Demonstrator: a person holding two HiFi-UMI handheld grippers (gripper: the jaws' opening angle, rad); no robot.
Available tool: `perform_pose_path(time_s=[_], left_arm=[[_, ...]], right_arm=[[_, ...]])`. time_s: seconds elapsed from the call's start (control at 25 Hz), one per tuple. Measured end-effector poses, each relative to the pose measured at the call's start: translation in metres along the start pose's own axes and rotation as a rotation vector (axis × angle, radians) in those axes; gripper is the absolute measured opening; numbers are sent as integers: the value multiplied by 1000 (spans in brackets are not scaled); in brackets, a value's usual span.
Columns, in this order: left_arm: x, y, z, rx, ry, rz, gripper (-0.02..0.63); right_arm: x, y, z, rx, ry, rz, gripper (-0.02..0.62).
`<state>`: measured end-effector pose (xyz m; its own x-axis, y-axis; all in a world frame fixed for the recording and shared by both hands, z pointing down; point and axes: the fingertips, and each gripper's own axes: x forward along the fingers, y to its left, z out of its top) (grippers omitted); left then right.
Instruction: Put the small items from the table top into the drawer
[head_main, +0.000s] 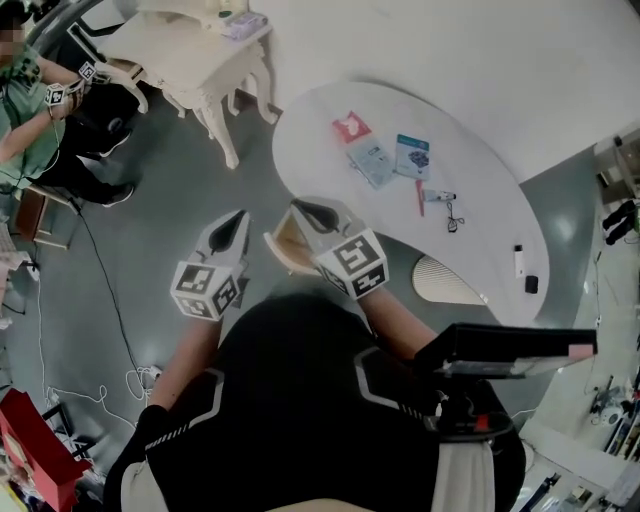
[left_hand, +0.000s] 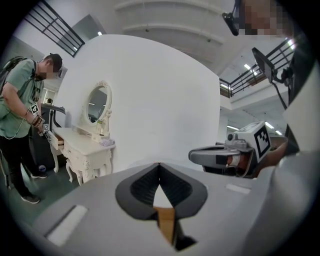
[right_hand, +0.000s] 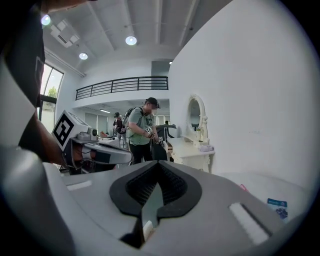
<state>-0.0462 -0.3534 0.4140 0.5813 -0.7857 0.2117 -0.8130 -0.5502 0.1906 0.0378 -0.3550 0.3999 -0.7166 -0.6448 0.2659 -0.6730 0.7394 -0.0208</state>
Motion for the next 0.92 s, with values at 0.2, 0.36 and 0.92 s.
perform_pose_path(time_s=[0.2, 0.36, 0.92], left_arm=[[-4, -3, 5, 7, -19, 0, 0], [-4, -4, 9, 3, -27, 1, 0], [10, -12, 10, 6, -27, -35, 0]], right_arm=[[-6, -3, 0, 35, -7, -26, 0], [-9, -2, 2, 37, -12, -31, 0], [-12, -17, 4, 47, -13, -72, 0]])
